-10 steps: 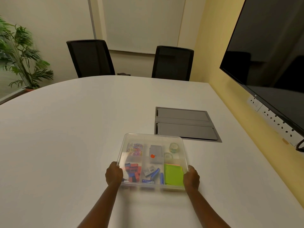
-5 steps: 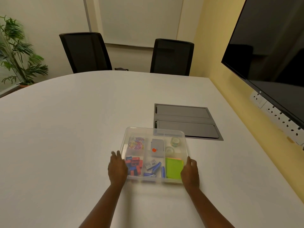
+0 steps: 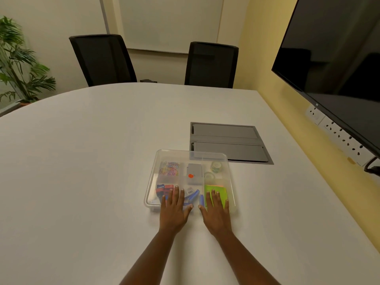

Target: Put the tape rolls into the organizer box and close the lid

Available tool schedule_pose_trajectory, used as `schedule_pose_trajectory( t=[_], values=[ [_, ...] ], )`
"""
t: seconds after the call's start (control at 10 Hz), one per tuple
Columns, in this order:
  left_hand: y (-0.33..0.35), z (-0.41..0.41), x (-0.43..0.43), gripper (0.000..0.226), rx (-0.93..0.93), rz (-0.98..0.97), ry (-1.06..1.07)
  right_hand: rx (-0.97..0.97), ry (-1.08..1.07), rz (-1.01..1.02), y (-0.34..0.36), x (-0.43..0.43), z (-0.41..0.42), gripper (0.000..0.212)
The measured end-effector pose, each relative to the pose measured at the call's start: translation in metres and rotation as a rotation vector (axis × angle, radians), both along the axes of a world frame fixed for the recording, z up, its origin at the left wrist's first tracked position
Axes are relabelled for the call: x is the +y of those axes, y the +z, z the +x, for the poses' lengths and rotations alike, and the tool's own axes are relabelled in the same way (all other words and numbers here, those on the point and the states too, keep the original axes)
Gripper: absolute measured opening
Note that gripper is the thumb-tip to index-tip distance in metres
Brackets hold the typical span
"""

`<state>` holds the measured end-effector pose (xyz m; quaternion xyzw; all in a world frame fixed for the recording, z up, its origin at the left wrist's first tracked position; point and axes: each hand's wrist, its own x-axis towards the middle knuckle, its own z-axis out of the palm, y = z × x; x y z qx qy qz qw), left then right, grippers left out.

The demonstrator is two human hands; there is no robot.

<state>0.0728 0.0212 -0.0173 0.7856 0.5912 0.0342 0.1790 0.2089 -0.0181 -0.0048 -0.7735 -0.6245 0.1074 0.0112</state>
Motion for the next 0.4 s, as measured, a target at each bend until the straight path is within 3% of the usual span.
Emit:
schedule_pose_trajectory(
  t=[0.1, 0.2, 0.3, 0.4],
  values=[
    [0.004, 0.0, -0.002, 0.129, 0.019, -0.012, 0.004, 0.008, -0.001, -0.022, -0.008, 0.0, 0.005, 0.06],
    [0.008, -0.003, -0.004, 0.115, 0.029, -0.01, -0.005, -0.02, 0.004, -0.035, -0.003, -0.001, 0.006, 0.063],
    [0.017, -0.005, 0.0, 0.126, 0.023, 0.032, -0.011, -0.045, 0.047, -0.025, 0.013, 0.0, 0.016, 0.126],
    [0.041, -0.008, 0.017, 0.13, 0.074, 0.1, 0.045, -0.095, 0.028, 0.021, 0.038, 0.012, 0.034, 0.102]
  ],
)
